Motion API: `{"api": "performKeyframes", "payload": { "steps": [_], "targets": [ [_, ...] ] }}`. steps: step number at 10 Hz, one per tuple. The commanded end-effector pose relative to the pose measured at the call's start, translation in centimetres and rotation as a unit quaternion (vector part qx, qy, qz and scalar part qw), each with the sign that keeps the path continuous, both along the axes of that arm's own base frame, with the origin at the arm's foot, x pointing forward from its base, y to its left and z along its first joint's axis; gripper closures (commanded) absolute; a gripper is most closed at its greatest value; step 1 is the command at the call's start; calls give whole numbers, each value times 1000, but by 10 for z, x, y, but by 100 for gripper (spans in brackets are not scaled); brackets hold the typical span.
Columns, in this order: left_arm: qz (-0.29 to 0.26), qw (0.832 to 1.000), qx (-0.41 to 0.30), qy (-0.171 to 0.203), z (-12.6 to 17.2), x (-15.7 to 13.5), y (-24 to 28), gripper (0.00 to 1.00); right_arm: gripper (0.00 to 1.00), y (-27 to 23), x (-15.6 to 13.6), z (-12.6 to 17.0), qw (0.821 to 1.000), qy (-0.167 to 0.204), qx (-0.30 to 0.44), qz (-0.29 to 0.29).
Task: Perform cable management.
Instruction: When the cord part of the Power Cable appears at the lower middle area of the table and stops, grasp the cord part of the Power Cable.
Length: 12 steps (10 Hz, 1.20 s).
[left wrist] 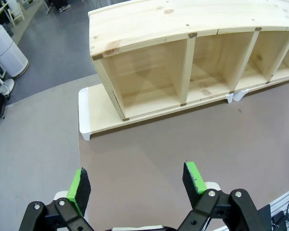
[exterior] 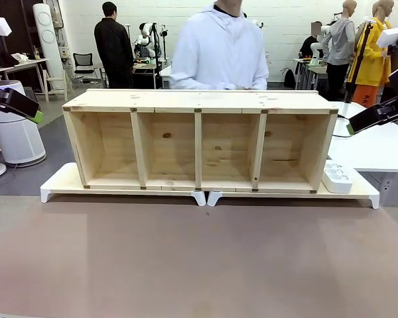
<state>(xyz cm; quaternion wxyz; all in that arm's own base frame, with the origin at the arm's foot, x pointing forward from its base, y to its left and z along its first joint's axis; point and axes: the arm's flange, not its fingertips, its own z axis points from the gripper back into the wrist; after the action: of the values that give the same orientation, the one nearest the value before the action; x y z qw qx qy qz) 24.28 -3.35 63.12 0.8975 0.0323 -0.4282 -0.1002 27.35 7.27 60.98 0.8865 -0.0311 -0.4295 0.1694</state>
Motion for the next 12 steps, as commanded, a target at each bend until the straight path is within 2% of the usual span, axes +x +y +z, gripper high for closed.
{"api": "performKeyframes", "payload": {
  "steps": [1, 12],
  "targets": [
    [0, 1000, 0, -3, 0, 2, -1, 0, 0, -1, 1, 1, 1000, -3, 1, 1],
    [0, 1000, 0, -3, 0, 2, -1, 0, 0, -1, 1, 1, 1000, -3, 1, 1]
  ]
}}
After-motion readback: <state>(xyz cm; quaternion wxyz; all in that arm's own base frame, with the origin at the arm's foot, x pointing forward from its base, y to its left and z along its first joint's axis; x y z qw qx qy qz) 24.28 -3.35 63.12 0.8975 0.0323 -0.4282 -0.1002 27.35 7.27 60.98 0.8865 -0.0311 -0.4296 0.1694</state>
